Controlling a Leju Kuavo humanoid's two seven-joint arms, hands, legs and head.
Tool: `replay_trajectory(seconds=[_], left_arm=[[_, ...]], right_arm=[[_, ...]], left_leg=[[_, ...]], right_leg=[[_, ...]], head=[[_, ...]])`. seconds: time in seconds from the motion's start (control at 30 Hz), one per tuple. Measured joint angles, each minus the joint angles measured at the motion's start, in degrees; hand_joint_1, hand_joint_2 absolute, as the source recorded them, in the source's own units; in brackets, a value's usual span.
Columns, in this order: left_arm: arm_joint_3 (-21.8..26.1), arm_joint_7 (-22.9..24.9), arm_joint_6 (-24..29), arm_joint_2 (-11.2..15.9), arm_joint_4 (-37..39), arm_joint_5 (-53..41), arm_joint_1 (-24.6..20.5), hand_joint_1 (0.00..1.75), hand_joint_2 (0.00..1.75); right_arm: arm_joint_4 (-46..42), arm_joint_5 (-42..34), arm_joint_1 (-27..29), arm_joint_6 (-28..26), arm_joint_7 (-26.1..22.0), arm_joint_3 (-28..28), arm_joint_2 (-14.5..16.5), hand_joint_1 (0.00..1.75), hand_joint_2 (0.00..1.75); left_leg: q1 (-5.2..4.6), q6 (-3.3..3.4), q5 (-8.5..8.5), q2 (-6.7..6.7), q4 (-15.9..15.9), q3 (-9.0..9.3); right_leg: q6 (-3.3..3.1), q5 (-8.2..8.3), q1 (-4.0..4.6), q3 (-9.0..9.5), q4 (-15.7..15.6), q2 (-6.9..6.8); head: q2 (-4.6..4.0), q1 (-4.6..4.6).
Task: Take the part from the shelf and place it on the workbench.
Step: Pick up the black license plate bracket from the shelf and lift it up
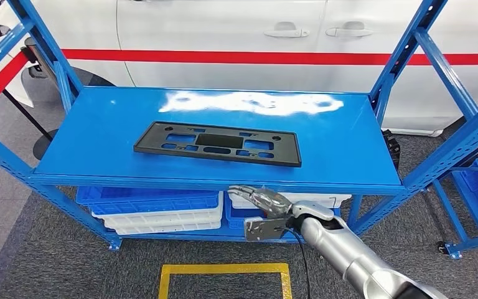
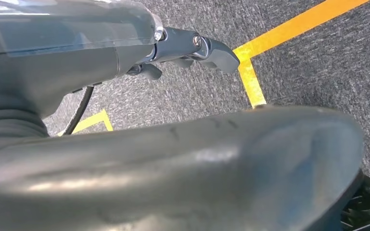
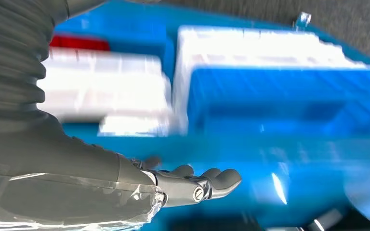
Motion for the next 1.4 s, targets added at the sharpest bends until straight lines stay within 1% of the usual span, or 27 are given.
replay_trajectory(seconds=[0.17,0.3,0.5,0.67,0.8,0.93,1.07,1.27,1.33,1.4], left_arm=[[0.01,-0.43,0.2,0.0,0.0,0.22,0.01,0.0,0.0],[0.09,-0.63,0.3,0.0,0.0,0.48,0.04,0.0,0.0],[0.31,-0.86,0.32,0.0,0.0,0.57,0.04,0.0,0.0],[0.31,-0.89,0.32,-0.02,0.0,0.4,0.03,0.0,0.0],[0.31,-0.89,0.36,-0.03,0.0,0.36,0.02,0.0,0.0],[0.31,-0.82,0.67,-0.07,0.0,0.24,0.0,0.0,0.0],[0.3,-0.49,1.1,-0.19,0.0,-0.12,-0.1,0.0,0.0],[0.28,-0.41,1.22,-0.34,0.0,-0.48,-0.18,0.0,0.0],[0.2,-0.41,1.3,-0.38,0.0,-0.66,-0.2,0.0,0.0],[-0.16,-0.37,1.34,-0.42,0.0,-1.04,-0.35,0.0,0.0]], right_arm=[[-2.4,0.39,-6.32,0.8,1.92,3.63,0.03,0.0,1.75],[-4.04,0.03,-9.66,1.19,2.73,6.21,0.07,0.0,1.75],[-6.08,-0.81,-13.35,1.77,3.62,9.14,0.08,0.0,1.75],[-7.22,-0.95,-15.26,1.91,4.24,10.9,0.08,0.0,1.75],[-8.2,-0.77,-15.89,0.27,5.47,12.01,0.08,0.0,1.75],[-9.23,2.18,-16.29,-3.59,9.23,13.06,0.29,0.0,0.0],[-8.2,7.81,-17.74,-7.22,13.16,14.48,1.59,0.0,0.0],[-5.86,10.0,-19.45,-8.83,14.31,15.64,3.55,0.0,0.0],[-4.73,13.73,-20.18,-11.7,15.79,16.29,4.19,0.0,0.0],[-2.29,19.18,-21.42,-15.75,17.69,17.3,5.59,0.0,0.0]], left_leg=[[0.0,0.02,0.03,-0.02,0.0,-0.01],[0.0,0.02,0.03,-0.04,0.0,-0.02],[0.0,0.02,0.03,-0.05,0.0,-0.06],[0.0,0.02,0.03,-0.05,0.01,-0.06],[0.0,0.02,0.03,-0.05,0.01,-0.06],[0.0,0.02,0.03,-0.05,0.01,-0.08],[0.0,0.02,0.03,-0.04,0.0,-0.08],[0.0,0.01,0.04,-0.08,0.0,-0.11],[0.0,0.01,0.04,-0.07,0.0,-0.13],[0.0,0.01,0.05,-0.05,0.0,-0.13]], right_leg=[[0.02,0.01,0.0,0.0,0.0,-0.03],[0.02,0.01,0.0,-0.01,0.01,-0.06],[0.02,0.01,0.0,-0.04,0.01,-0.06],[0.02,0.01,0.0,-0.04,0.01,-0.06],[0.02,0.01,0.0,-0.04,0.01,-0.06],[0.02,0.01,0.0,-0.05,0.01,-0.06],[0.02,0.01,0.0,-0.07,0.01,-0.05],[0.02,0.01,0.01,-0.07,0.02,-0.1],[0.02,0.01,0.01,-0.08,0.03,-0.08],[0.02,0.01,0.01,-0.1,0.03,-0.06]], head=[[0.0,0.0],[0.0,0.0],[0.0,0.0],[0.0,0.0],[0.0,0.0],[0.0,0.0],[0.0,0.0],[0.0,0.0],[0.0,0.0],[0.0,0.0]])
